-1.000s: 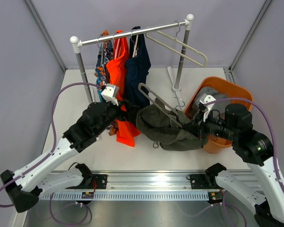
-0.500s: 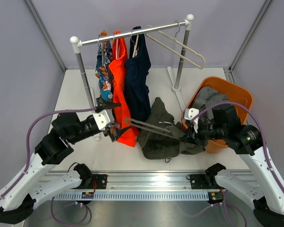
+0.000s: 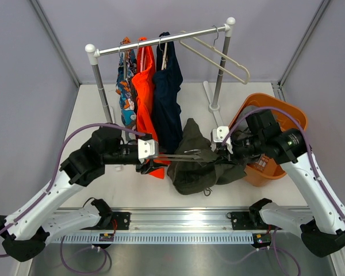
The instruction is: Remove the shorts from the hanger
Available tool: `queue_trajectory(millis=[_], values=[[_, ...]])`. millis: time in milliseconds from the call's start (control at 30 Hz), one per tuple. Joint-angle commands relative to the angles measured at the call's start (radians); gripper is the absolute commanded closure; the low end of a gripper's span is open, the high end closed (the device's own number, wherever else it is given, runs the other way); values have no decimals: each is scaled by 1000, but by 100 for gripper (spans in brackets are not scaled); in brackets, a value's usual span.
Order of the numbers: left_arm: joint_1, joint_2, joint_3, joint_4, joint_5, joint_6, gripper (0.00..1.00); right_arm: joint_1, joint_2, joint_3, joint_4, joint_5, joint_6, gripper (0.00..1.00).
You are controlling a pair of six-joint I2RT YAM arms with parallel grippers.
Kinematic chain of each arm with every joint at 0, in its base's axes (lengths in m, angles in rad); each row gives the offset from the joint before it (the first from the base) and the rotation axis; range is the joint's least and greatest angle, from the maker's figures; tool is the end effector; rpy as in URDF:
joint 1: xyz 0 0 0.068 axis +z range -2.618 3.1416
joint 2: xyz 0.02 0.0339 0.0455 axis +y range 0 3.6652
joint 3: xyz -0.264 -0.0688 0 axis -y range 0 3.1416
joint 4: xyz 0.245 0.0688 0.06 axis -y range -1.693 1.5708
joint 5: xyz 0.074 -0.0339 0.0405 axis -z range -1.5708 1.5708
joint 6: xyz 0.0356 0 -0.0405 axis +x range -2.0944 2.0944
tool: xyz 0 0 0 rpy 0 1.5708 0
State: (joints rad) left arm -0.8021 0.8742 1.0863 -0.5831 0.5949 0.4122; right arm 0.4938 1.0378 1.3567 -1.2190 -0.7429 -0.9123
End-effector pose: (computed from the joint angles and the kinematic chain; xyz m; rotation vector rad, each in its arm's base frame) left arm 0.1066 -0.1389 0.3887 1.4283 1.3493 -0.8331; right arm 0.1312 0.0980 0.3962 -1.6925 1.5232 0.6964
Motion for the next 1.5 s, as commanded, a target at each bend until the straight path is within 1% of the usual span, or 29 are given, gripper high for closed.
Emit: queue_trajectory(millis=[0, 67, 100, 133, 200, 233, 333, 467, 500, 567, 633, 733, 867, 900, 967, 1033, 1167, 1200, 1233, 1300, 1400, 1467], values=[[0, -9, 8, 52, 65, -26, 49, 29, 16, 64, 32, -58, -53, 100], [0, -3, 0, 65, 22, -33, 58, 46, 27, 77, 35, -73, -43, 100], [0, 2, -2, 66, 7, -32, 64, 52, 30, 82, 35, -78, -40, 100], [0, 9, -2, 69, -32, -30, 82, 57, 33, 82, 36, -81, -33, 100], [0, 12, -2, 66, -56, -23, 98, 57, 36, 84, 39, -82, -19, 100], [0, 8, -6, 65, -64, -18, 100, 57, 36, 84, 38, -84, -17, 100], [0, -3, -12, 48, -63, 3, 100, 57, 30, 75, 45, -96, 4, 100], [0, -35, -14, -20, -56, 52, 100, 57, 27, 61, 62, -105, 29, 100], [0, -43, -14, -32, -58, 63, 100, 57, 25, 59, 65, -99, 38, 95], [0, -69, -11, -72, -69, 86, 100, 57, 24, 53, 75, -82, 56, 74], [1, -89, -5, -124, -92, 118, 100, 57, 25, 58, 78, -46, 85, 56], [3, -132, 14, -176, -130, 145, 100, 52, 18, 62, 49, -10, 85, 49], [4, -181, 37, -260, -168, 169, 100, 31, 1, 42, 24, 10, 69, 48], [6, -196, 50, -274, -184, 172, 100, 23, -2, 39, 15, 16, 61, 49], [6, -213, 64, -313, -199, 171, 100, -3, -4, 21, 7, 22, 50, 55], [6, -239, 83, -327, -208, 163, 100, -12, -2, -5, 9, 20, 50, 58], [6, -261, 106, -339, -204, 145, 100, -14, -2, -48, 68, 5, 102, 43], [4, -262, 107, -340, -201, 140, 100, -12, 4, -53, 87, -6, 119, 32], [4, -265, 112, -339, -198, 134, 100, -15, 11, -60, 95, -10, 127, 29], [6, -277, 110, -333, -199, 122, 100, -12, 28, -62, 99, -35, 128, 26], [6, -294, 103, -313, -198, 102, 100, -14, 67, -62, 119, -59, 145, 27], [6, -305, 96, -301, -202, 88, 100, -12, 82, -53, 125, -93, 161, 42]])
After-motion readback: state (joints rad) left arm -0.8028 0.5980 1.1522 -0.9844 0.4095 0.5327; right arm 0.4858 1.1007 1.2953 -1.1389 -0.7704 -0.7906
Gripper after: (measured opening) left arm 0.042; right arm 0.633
